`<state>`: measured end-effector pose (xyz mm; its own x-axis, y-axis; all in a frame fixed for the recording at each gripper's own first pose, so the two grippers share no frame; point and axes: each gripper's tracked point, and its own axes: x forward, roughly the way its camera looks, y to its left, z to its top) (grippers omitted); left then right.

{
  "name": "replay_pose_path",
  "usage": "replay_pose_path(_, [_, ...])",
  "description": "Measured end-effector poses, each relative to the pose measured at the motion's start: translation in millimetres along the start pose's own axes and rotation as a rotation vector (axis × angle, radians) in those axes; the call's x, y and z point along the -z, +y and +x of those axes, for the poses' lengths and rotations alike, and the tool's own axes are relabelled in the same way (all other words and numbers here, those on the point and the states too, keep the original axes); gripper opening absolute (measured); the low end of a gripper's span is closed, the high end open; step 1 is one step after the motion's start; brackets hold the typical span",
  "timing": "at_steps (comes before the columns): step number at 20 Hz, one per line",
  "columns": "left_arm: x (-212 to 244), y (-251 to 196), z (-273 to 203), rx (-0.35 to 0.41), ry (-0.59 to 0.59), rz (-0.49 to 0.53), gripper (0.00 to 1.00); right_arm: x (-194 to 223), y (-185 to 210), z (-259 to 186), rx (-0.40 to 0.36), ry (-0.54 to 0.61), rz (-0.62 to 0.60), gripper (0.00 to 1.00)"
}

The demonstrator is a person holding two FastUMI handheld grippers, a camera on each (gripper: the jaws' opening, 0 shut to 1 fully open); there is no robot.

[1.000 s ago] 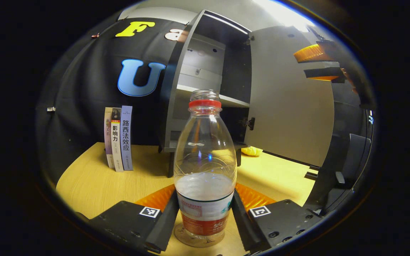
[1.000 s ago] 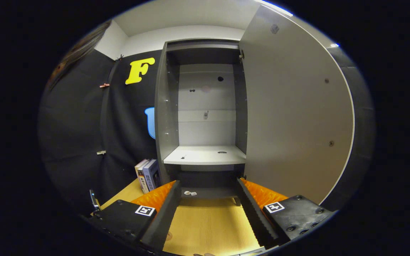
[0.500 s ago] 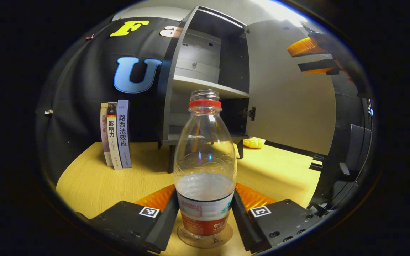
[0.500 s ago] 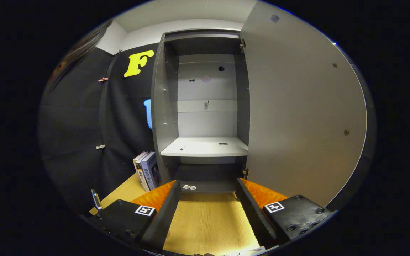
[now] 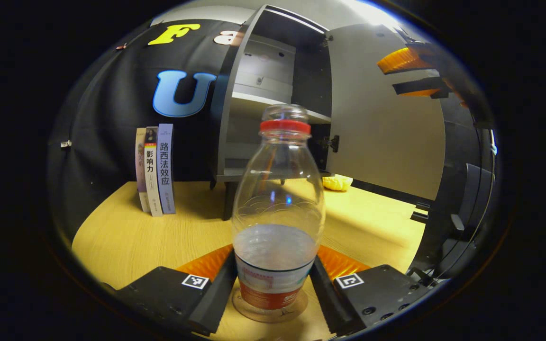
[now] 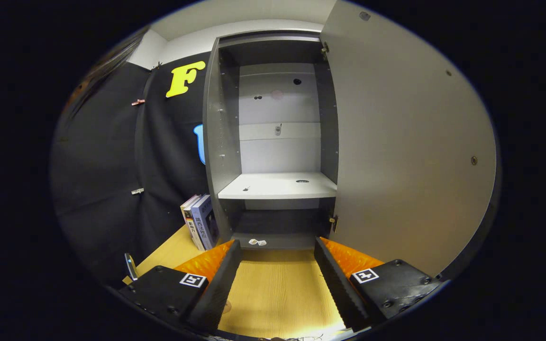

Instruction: Open the cabinet door with the right hand, grasp the bottle in the cabinet with the left hand and place it on the coaster, then close the cabinet door with the right hand.

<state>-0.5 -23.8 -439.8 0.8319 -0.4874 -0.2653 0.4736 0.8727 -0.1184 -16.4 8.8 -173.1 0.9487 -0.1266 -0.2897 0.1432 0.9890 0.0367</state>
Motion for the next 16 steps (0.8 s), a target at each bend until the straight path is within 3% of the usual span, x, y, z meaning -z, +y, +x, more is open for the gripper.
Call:
replay_pose_path(3, [3.3, 0.0, -1.8, -0.004, 0.016, -0.002, 0.87, 1.7, 0.1, -0.1, -0.004, 0.005, 0.001, 0.95])
replay_pose_path(4, [3.8, -0.1, -2.0, -0.007, 0.022, 0.001, 0.94, 1.8, 0.2, -0.7, -0.006, 0.005, 0.003, 0.95])
replay_pose_path(8, [-4.0, -2.3, -1.2, 0.000, 0.034, -0.006, 0.95, 0.0, -1.2, -3.1, -0.008, 0.008, 0.003, 0.95])
replay_pose_path(16, [-92.8, -5.5, -0.8, -0.015, -0.071, 0.073, 0.95, -34.6, -9.5, -26.2, 0.006, -0.061, -0.021, 0.95])
